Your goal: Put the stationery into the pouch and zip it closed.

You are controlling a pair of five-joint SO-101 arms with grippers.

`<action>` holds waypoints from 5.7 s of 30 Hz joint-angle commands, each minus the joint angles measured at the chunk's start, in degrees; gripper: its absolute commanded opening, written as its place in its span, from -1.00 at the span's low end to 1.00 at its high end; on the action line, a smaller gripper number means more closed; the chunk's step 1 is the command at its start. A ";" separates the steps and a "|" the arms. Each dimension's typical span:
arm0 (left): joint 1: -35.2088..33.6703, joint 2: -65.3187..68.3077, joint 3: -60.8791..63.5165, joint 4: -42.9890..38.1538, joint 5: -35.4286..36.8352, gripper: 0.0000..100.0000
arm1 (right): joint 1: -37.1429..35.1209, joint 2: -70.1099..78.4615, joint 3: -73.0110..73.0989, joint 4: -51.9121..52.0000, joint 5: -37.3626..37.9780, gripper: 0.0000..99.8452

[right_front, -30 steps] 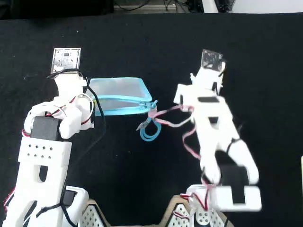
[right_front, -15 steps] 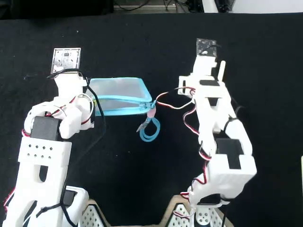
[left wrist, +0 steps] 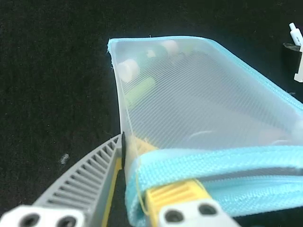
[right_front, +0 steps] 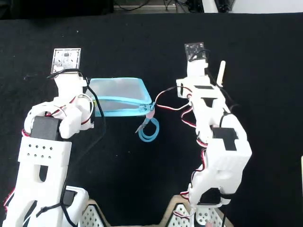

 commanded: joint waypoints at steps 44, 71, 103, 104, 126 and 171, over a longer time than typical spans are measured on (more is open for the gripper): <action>0.48 -0.09 -0.48 0.00 0.44 -0.94 | -2.73 -22.20 3.65 50.46 -1.49 -0.80; 0.40 -0.09 -0.75 -0.26 0.09 -0.94 | -11.25 -11.82 -1.63 49.67 -1.05 -0.67; 0.40 0.00 -0.22 -1.05 0.26 -0.94 | -6.42 -82.15 13.49 49.76 -1.58 -0.98; 0.40 0.09 -0.22 -1.05 0.35 -0.94 | -7.82 -84.97 13.58 49.76 -1.58 -0.98; 0.40 0.53 -0.04 -0.97 0.44 -0.94 | -35.96 -103.60 19.12 25.49 -1.58 -0.98; 0.04 0.53 -0.04 -0.88 0.44 -0.94 | -44.66 -113.54 49.19 17.14 3.52 -0.98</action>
